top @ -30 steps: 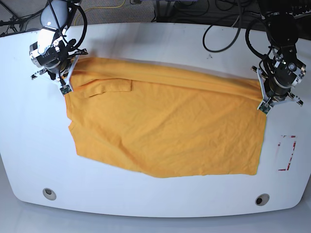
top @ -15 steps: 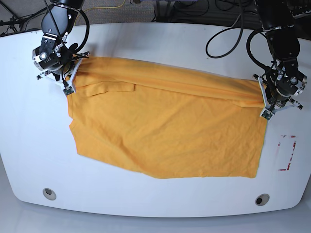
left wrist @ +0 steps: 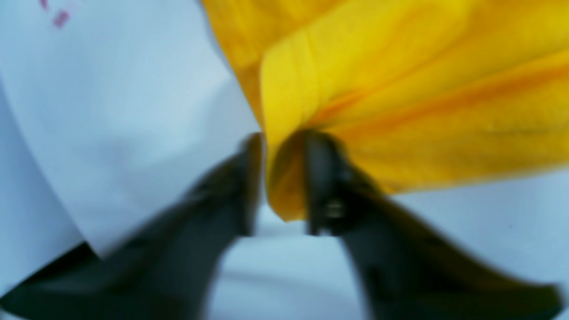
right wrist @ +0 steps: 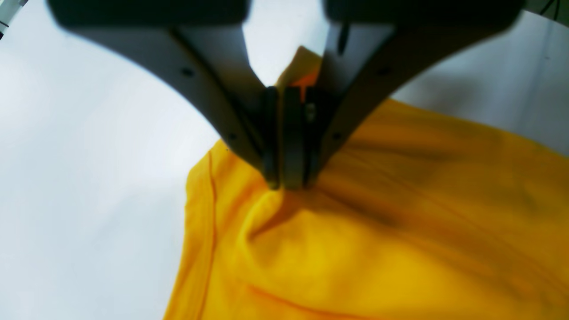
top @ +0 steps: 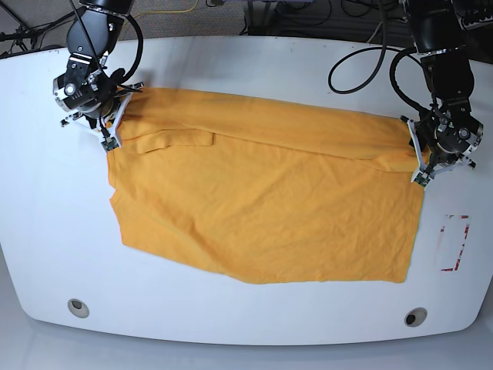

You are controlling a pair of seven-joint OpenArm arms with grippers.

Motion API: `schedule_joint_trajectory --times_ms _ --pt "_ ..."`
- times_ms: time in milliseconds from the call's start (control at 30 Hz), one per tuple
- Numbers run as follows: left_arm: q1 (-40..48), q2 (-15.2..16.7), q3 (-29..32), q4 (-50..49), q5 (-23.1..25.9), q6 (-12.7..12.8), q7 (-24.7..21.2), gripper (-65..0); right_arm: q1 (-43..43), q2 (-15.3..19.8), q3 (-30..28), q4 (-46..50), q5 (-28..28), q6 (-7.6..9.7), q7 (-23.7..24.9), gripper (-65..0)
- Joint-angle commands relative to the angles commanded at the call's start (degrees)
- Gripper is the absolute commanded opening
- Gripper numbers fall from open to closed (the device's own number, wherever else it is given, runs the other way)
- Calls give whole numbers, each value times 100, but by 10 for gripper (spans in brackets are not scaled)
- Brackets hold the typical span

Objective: Fold the T-shirt properly
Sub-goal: 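Lay the shirt flat with both grippers, holding its edge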

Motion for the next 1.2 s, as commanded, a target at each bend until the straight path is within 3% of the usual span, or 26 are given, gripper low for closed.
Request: schedule_joint_trajectory --times_ms 167,333,467,833,1100,1200 --pt "-9 -132 0 -141 -9 0 0 -135 0 44 35 18 0 0 0 -385" --pt "-70 -141 0 -35 -18 0 9 -114 -9 62 44 246 18 0 0 -227" --pt "-114 -141 0 387 -18 0 35 -113 -53 18 44 686 53 0 -18 -159" --pt "-18 105 -9 1521 -141 0 35 -114 -9 -422 62 1055 44 0 -18 -132" --pt "448 141 -9 1477 -176 0 9 -114 -9 -1002 958 941 44 0 26 -128" --pt "651 149 -9 1451 -185 0 0 -114 -18 -1046 1055 870 53 0 26 -130"
